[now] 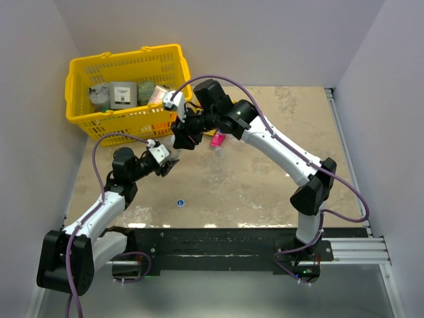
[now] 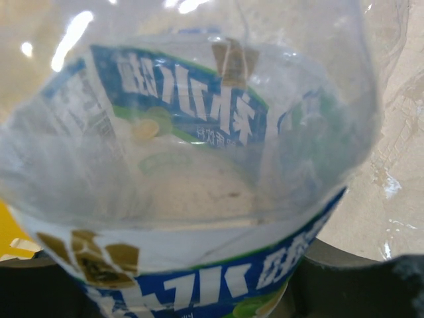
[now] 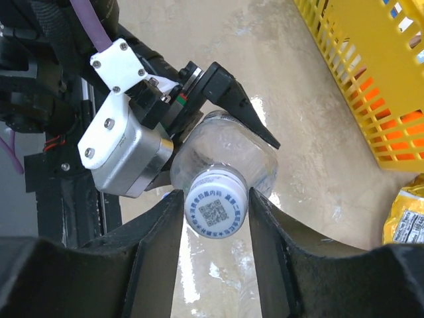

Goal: Screw on the bottle caps

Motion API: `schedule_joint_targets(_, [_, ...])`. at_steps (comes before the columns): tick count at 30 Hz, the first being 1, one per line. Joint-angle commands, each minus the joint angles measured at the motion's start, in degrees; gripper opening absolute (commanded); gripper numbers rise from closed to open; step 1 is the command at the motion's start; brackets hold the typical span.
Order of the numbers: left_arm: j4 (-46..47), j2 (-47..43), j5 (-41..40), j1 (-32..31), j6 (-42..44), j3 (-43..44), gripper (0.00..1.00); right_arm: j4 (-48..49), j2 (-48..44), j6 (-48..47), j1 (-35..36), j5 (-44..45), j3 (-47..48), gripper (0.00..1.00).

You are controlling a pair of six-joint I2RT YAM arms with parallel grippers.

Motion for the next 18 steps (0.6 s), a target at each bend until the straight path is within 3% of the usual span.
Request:
schedule_joint_targets(1, [4.9,-1.5,0.5,0.2,-3.7,0.1,0.00,2.6,-0.4,4.0,0.2,0.1,0.8,0.47])
schedule_joint_targets(4, [4.5,-1.4,0.9,0.2,-3.7,0.1,0.00,4.1,0.3,5.6,0.2,0.0,2.2,0.48])
schedule_joint_targets(6, [4.3,-1.6,1.4,0.2,-3.9,0.3,0.00,4.6,1.0,5.5,0.2,-1.1,3.2,0.37])
schedule_joint_targets(11, [4.8,-1.1,2.1,0.2,-4.3,0.4,0.00,6.0,2.3,7.8,0.2,-1.1,4.1,0.34])
schedule_joint_targets(14, [4.8,-0.8,2.4,0.2,-4.7,0.7,0.00,6.1,3.0,7.7,0.2,-1.6,5.5,0.25])
schedule_joint_targets(16, [4.8,-0.6,2.8,0.2,-5.3,0.9,0.00,6.4,3.2,6.6,0.2,-2.0,6.0,0.10])
schedule_joint_targets(17, [3.9,0.0,3.9,0.2,-5.2,1.1,0.05,6.5,3.2,6.2,0.2,-2.2,6.3,0.07])
schedule_joint_targets(18, [3.0,0.3,3.9,0.2,-5.2,1.5,0.20,6.2,3.3,5.7,0.2,-1.9,6.8,0.05])
